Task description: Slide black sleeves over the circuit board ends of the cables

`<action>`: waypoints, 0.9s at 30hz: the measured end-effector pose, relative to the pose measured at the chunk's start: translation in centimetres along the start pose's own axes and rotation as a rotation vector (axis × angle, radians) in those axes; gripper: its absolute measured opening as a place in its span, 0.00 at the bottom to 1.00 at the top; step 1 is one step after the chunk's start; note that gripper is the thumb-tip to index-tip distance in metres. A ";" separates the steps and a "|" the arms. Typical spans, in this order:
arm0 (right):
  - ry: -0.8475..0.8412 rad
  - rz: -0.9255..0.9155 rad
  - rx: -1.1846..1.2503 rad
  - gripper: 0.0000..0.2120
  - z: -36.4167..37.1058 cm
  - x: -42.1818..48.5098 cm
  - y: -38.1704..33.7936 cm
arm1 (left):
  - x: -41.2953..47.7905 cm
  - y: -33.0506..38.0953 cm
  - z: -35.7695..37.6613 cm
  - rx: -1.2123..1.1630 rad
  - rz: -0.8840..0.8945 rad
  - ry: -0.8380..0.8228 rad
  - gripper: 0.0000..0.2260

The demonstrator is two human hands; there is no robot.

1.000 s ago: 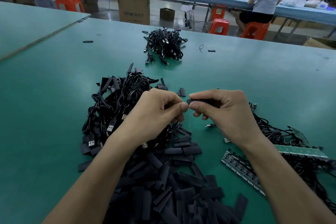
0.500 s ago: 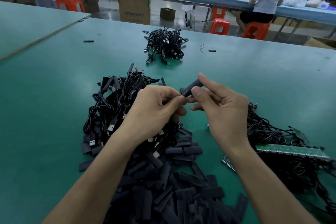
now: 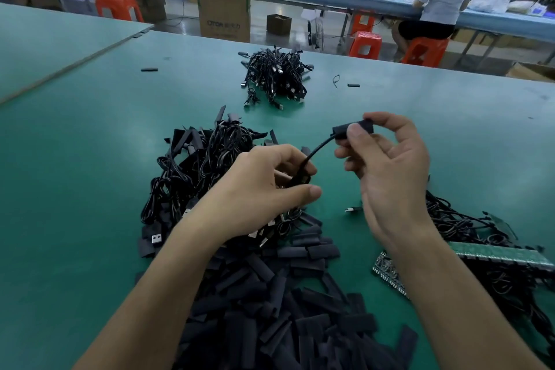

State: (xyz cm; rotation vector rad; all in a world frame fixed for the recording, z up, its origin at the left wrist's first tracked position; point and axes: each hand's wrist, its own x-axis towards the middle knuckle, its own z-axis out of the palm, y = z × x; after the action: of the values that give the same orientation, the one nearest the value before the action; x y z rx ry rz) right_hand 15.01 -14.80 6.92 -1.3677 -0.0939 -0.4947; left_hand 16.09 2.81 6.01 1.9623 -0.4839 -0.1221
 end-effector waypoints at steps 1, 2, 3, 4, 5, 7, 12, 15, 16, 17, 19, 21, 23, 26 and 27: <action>0.018 -0.002 0.013 0.09 -0.1 0.3 -0.2 | 0.0 0.0 -0.1 0.004 0.016 0.009 0.07; 0.031 -0.008 0.011 0.09 -0.2 0.4 -0.3 | -0.1 0.1 -0.2 -0.007 0.044 0.038 0.06; 0.039 -0.013 -0.007 0.09 -0.3 0.5 -0.4 | 0.0 0.2 -0.3 -0.036 0.079 0.086 0.06; 0.039 -0.013 -0.046 0.11 -0.4 0.6 -0.4 | 0.0 0.3 -0.5 -0.077 0.110 0.158 0.06; 0.026 -0.008 -0.110 0.13 -0.6 0.5 -0.4 | 0.1 0.3 -0.7 -0.122 0.128 0.259 0.06; -0.044 0.033 -0.291 0.14 -1.0 0.1 0.1 | 0.3 -0.1 -1.6 -0.130 0.124 0.514 0.07; -0.433 0.245 -0.854 0.08 -1.9 -1.2 2.4 | 0.5 -2.7 -4.2 0.285 -0.020 0.784 0.07; -0.479 0.322 -0.999 0.07 -2.0 -2.0 3.5 | 0.8 -3.9 -4.6 0.427 -0.142 0.689 0.08; -0.460 0.330 -1.038 0.07 -2.0 -2.2 3.7 | 0.8 -4.1 -4.6 0.455 -0.185 0.650 0.09; -0.449 0.337 -1.075 0.08 -2.1 -2.4 3.7 | 0.9 -4.1 -4.5 0.479 -0.218 0.618 0.10; -0.453 0.358 -1.170 0.11 -2.3 -2.6 3.7 | 0.8 -3.9 -4.3 0.518 -0.253 0.576 0.11; -0.451 0.353 -1.349 0.14 -2.9 -2.7 3.5 | 0.7 -3.8 -4.0 0.534 -0.307 0.541 0.13; -0.436 0.328 -1.564 0.16 -3.5 -2.8 3.4 | 0.6 -3.5 -3.7 0.551 -0.360 0.515 0.13; -0.393 0.431 -1.744 0.19 -4.4 -2.9 3.5 | 0.8 -2.5 -3.3 0.585 -0.338 0.543 0.13; -0.374 0.488 -1.765 0.20 -4.6 -2.9 3.6 | 0.8 -2.0 -3.1 0.604 -0.310 0.583 0.14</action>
State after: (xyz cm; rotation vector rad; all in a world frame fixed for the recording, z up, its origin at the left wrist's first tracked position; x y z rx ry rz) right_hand 12.81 -17.98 1.64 -3.0715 0.4909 0.2824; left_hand 18.30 5.84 5.68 2.5130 0.1999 0.4424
